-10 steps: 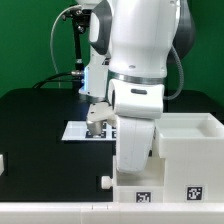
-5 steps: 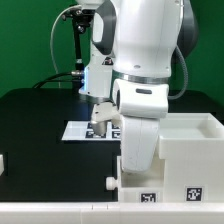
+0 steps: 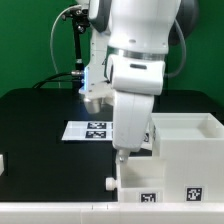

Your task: Assemble drawer

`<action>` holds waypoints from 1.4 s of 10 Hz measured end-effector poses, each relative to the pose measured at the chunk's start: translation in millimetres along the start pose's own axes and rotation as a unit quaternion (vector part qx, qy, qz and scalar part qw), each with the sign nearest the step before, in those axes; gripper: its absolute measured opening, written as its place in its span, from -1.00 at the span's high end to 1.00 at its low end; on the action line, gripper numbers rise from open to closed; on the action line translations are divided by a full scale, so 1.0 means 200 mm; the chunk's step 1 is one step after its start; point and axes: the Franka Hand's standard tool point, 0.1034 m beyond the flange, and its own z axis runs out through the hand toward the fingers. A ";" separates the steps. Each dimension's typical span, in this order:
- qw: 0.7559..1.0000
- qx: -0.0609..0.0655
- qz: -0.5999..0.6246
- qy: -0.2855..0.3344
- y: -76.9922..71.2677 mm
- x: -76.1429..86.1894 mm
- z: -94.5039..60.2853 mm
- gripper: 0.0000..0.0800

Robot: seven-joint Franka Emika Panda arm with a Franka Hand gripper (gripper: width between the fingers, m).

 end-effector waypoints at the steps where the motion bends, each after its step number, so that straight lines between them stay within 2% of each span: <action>1: 1.000 -0.001 -0.007 0.006 0.01 -0.06 -0.02 -0.61; 2: 1.000 0.004 -0.004 0.007 0.00 -0.13 0.02 -0.61; 3: 1.000 0.012 -0.012 0.014 -0.02 -0.21 0.08 -0.62; 4: 0.999 0.012 -0.018 0.030 -0.02 -0.28 0.13 -0.62; 5: 0.999 0.009 -0.016 0.045 -0.03 -0.36 0.16 -0.62; 8: 0.997 0.013 -0.011 0.080 -0.08 -0.54 0.25 -0.62; 9: 0.995 0.021 -0.017 0.095 -0.10 -0.59 0.25 -0.62; 10: 0.994 0.021 -0.011 0.105 -0.11 -0.63 0.26 -0.62; 11: 0.994 0.022 -0.009 0.107 -0.11 -0.63 0.25 -0.62; 14: 0.993 0.025 0.009 0.117 -0.08 -0.44 0.24 -0.62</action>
Offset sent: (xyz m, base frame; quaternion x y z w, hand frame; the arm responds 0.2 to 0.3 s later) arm -0.0024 -0.0231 -0.0303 -0.0057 0.1300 -0.0107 0.9914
